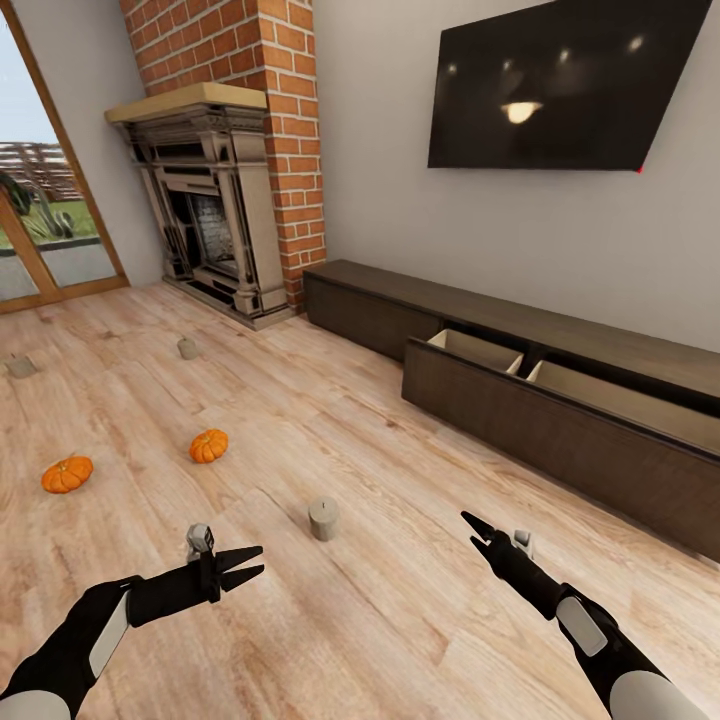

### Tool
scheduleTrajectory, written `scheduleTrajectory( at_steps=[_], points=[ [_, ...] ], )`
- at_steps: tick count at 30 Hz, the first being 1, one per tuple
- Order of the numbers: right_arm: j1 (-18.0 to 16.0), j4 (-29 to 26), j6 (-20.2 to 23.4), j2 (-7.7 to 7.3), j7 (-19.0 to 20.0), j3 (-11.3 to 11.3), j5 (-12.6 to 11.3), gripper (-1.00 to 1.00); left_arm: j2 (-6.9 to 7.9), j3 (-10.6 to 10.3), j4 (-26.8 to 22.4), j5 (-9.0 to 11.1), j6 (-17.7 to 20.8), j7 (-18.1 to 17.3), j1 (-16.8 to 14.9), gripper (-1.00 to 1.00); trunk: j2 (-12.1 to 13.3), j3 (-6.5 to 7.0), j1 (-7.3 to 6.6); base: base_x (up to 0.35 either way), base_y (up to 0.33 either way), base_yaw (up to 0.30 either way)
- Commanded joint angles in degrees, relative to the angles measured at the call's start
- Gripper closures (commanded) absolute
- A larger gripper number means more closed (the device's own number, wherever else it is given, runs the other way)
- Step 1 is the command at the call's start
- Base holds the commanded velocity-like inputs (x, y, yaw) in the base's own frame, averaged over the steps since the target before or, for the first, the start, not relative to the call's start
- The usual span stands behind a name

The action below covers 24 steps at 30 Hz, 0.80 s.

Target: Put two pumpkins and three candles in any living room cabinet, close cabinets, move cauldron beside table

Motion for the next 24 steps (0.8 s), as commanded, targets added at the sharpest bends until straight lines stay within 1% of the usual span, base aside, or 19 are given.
scheduleTrajectory(
  at_steps=[1, 5, 12, 14, 16, 17, 18, 19, 21, 22, 23, 24],
  points=[
    [-0.03, 0.04, 0.5, 0.0, 0.08, -0.09, -0.39, -1.0, 0.01, 0.0, -0.01, 0.1, 0.6, -0.12, -0.02, -1.0, -0.02, -0.05, -0.01, 0.0, 0.0, 0.0],
    [-0.03, 0.02, 0.47, 0.01, 0.04, -0.09, -0.36, -1.0, 0.06, 0.0, 0.02, 0.09, 0.6, -0.12, -0.02, -1.0, -0.02, 0.04, -0.01, 0.016, 0.0, 0.023],
    [-0.03, 0.02, 0.45, 0.01, -0.21, -0.08, -0.26, -1.0, 0.18, 0.1, 0.62, 0.09, 0.6, 0.0, -0.02, -1.0, -0.02, 0.49, -0.01, 0.081, 0.103, 0.144],
    [-0.03, 0.06, 0.42, 0.01, -0.62, 0.13, 0.64, -1.0, 0.23, 0.3, 1.05, 0.09, 0.6, 0.47, -0.02, -1.0, -0.02, 0.64, -0.01, 0.033, 0.059, 0.169],
    [-0.03, 0.08, 0.41, 0.05, -1.91, 0.37, 2.32, -1.0, 0.21, 1.54, 1.45, 0.09, 0.56, 2.2, -0.02, -1.0, -0.02, 0.78, -0.01, 0.014, 0.024, 0.176],
    [-0.03, 0.09, 0.34, 0.06, -3.05, 0.43, 3.05, -1.0, 0.2, 2.48, 1.55, 0.04, 0.54, 3.7, -0.02, -1.0, -0.02, 0.85, -0.01, 0.007, 0.012, 0.181],
    [-0.03, 0.09, 0.25, 0.07, -3.75, 0.46, 3.38, -1.0, 0.2, 2.95, 1.6, 0.01, 0.53, 4.63, -0.02, -1.0, -0.02, 0.92, -0.01, 0.005, 0.01, 0.183],
    [-0.03, 0.08, -0.1, 0.08, -5.41, 0.52, 3.93, -1.0, 0.19, 3.86, 1.7, -0.02, 0.54, 7.05, -0.02, -1.0, -0.02, 1.0, -0.01, 0.003, 0.006, 0.184],
    [-0.03, 0.02, -1.04, 0.09, -9.34, 0.59, 4.53, -1.0, 0.19, 5.51, 1.78, -0.01, 0.59, 14.06, -0.02, -1.0, -0.02, 1.14, -0.01, 0.002, 0.003, 0.185],
    [-0.03, -0.04, -1.61, 0.14, -13.59, 0.76, 5.06, -1.0, 0.15, 8.35, 1.35, 0.17, 0.76, 23.46, -0.02, -1.0, -0.02, 1.21, -0.01, 0.0, 0.001, 0.189],
    [-0.03, -0.1, -1.74, 0.18, -15.0, 1.43, 5.78, -1.0, 0.11, 10.02, 1.18, 0.2, 0.84, 26.39, -0.02, -1.0, -0.02, 1.28, -0.01, 0.0, 0.0, 0.19],
    [-0.03, -0.12, -1.79, 0.23, -15.61, 2.25, 6.43, -1.0, 0.1, 10.78, 1.11, 0.17, 0.86, 27.56, -0.02, -1.0, -0.02, 1.35, -0.01, 0.0, 0.0, 0.197]
  ],
)
